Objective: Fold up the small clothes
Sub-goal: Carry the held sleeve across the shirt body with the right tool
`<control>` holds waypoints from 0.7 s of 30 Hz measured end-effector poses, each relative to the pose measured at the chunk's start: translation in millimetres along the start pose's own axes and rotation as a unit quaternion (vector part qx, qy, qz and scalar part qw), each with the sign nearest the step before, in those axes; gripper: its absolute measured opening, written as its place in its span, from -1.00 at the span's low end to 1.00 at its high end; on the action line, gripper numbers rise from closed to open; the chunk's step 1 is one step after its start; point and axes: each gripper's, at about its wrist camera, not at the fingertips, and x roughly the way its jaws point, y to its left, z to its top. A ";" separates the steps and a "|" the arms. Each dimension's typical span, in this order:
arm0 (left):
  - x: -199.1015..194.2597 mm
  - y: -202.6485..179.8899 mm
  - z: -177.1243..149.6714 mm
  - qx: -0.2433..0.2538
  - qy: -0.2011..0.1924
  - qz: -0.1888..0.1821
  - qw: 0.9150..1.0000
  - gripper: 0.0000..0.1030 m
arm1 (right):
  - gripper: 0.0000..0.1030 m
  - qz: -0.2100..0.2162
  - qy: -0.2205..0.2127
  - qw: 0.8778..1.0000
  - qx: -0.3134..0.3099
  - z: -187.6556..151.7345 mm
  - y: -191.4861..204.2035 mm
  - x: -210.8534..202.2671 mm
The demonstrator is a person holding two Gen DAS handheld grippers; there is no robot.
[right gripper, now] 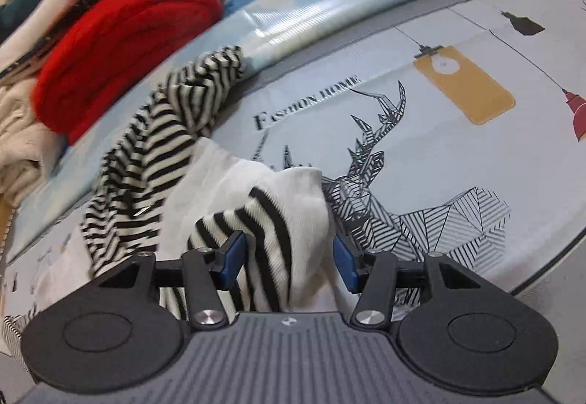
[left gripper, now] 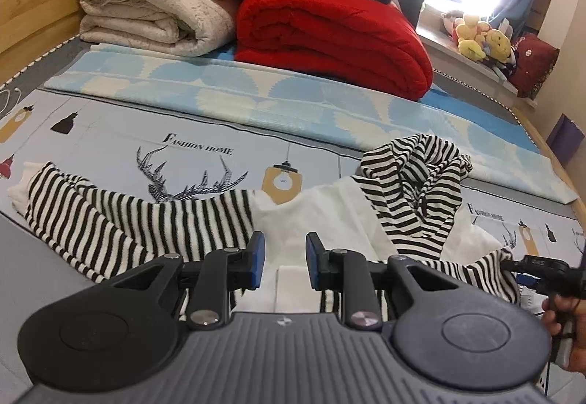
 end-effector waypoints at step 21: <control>4.5 -4.4 -0.7 0.018 0.004 -0.010 1.000 -0.48 | -0.64 0.043 -0.073 0.985 -0.148 21.3 16.9 -43.3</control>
